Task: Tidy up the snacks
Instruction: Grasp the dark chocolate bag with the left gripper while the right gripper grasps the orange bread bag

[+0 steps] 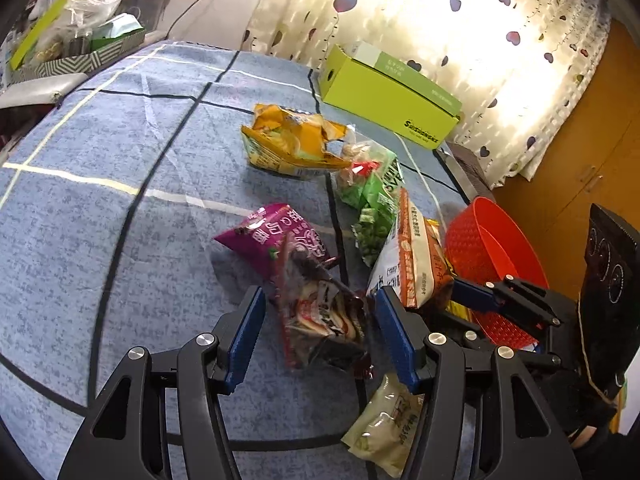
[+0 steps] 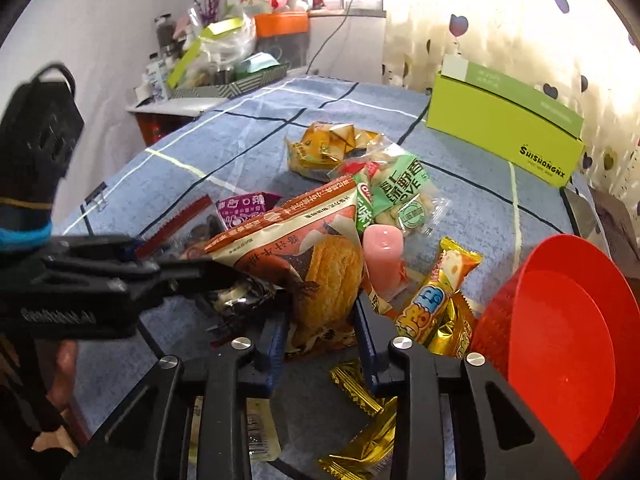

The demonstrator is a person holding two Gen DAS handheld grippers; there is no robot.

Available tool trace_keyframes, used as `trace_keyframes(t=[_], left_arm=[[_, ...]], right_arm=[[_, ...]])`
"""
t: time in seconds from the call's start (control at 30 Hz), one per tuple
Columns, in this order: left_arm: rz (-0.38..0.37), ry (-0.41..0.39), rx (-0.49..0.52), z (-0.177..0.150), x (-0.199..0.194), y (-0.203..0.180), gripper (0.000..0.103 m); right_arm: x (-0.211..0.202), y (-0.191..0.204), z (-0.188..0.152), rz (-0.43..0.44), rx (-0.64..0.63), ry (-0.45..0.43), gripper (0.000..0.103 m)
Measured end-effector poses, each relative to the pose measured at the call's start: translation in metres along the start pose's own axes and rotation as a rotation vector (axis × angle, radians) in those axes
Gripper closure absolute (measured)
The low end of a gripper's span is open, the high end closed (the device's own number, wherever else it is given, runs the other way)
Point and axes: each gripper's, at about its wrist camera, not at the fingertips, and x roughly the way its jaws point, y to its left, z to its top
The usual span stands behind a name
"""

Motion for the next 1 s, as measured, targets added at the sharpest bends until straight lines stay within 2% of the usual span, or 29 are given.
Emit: trace_keyframes(t=[0.2, 0.23, 0.27, 0.3, 0.37, 0.5, 1.0], left_arm=[[-0.047, 0.056, -0.036, -0.009, 0.018, 0.004, 0.045], [-0.048, 0.046, -0.032, -0.010, 0.018, 0.003, 0.045], [-0.035, 0.048, -0.024, -0.010, 0.018, 0.002, 0.048], [-0.026, 0.048, -0.017, -0.010, 0.018, 0.001, 0.060], [-0.048, 0.057, -0.012, -0.012, 0.017, 0.000, 0.069], [-0.033, 0.042, 0.015, -0.014, 0.010, -0.005, 0.077], [0.005, -0.035, 0.021, -0.018, -0.033, -0.009, 0.079]], right_arm=[[-0.006, 0.003, -0.002, -0.001, -0.004, -0.004, 0.076], [-0.007, 0.003, -0.002, -0.003, -0.005, -0.002, 0.076], [-0.008, 0.004, -0.002, -0.004, -0.006, -0.003, 0.076], [-0.009, 0.005, -0.002, -0.006, -0.008, -0.005, 0.076], [-0.012, 0.007, -0.002, -0.011, -0.012, -0.008, 0.077], [-0.018, 0.012, -0.002, -0.021, -0.024, -0.020, 0.077], [-0.054, 0.017, -0.004, -0.051, -0.022, -0.091, 0.077]])
